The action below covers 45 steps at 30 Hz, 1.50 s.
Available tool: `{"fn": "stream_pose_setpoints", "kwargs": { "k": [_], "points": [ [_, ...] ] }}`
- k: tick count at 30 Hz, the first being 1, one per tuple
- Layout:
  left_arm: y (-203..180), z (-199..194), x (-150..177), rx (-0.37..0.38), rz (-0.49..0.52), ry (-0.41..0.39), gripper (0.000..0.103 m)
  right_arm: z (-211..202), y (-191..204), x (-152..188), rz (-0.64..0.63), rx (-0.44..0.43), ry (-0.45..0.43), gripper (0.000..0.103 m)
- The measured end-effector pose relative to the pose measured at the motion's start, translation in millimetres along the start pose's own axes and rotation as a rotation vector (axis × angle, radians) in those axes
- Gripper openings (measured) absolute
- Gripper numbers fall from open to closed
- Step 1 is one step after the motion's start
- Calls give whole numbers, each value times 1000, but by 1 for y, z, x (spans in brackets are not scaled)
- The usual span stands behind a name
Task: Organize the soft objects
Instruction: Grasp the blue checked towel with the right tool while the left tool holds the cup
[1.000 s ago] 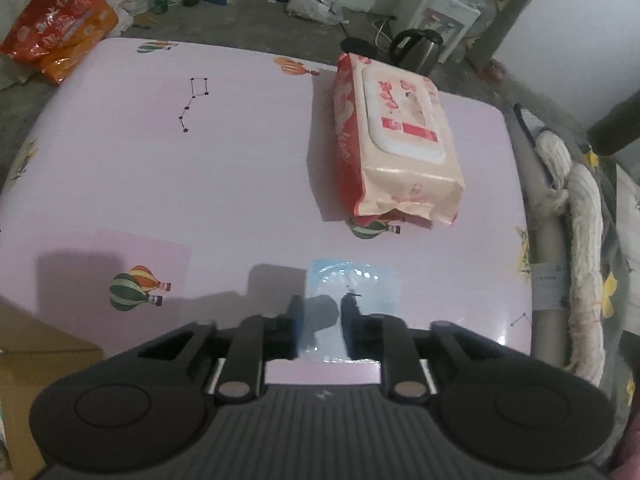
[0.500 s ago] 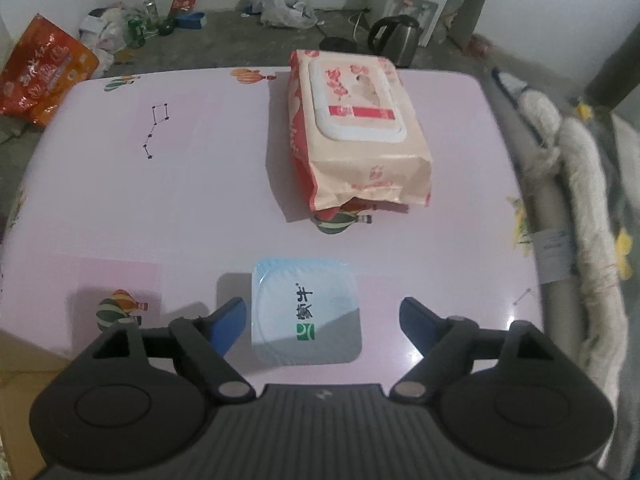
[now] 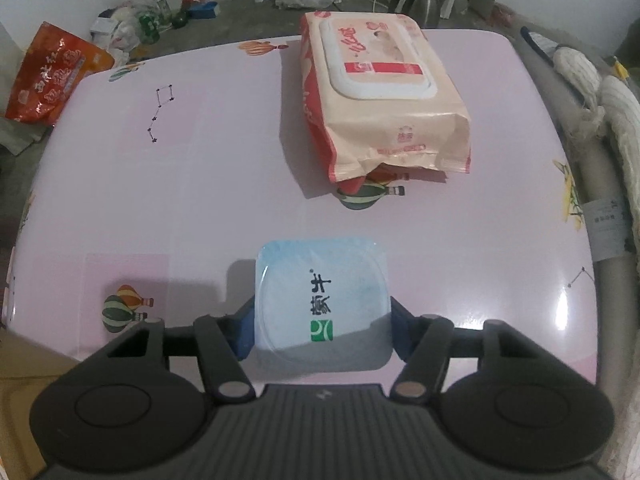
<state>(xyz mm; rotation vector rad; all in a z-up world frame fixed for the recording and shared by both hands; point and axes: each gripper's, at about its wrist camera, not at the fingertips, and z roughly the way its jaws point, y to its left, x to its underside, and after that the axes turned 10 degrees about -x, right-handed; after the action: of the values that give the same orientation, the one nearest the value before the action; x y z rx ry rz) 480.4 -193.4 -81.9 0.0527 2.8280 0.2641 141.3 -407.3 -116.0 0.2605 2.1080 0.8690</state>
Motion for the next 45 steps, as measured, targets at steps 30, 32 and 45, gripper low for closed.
{"fn": "stream_pose_setpoints", "kwargs": {
  "k": [30, 32, 45],
  "points": [
    [3, -4, 29, 87, -16, 46, 63, 82, 33, 34, -609, 177, 345, 102],
    [4, -3, 29, 98, -20, 53, 63, 79, 31, 33, -586, 190, 354, 102],
    [4, 4, 27, 127, -30, 81, 63, 54, 29, 20, -559, 248, 273, 102]
  ]
}}
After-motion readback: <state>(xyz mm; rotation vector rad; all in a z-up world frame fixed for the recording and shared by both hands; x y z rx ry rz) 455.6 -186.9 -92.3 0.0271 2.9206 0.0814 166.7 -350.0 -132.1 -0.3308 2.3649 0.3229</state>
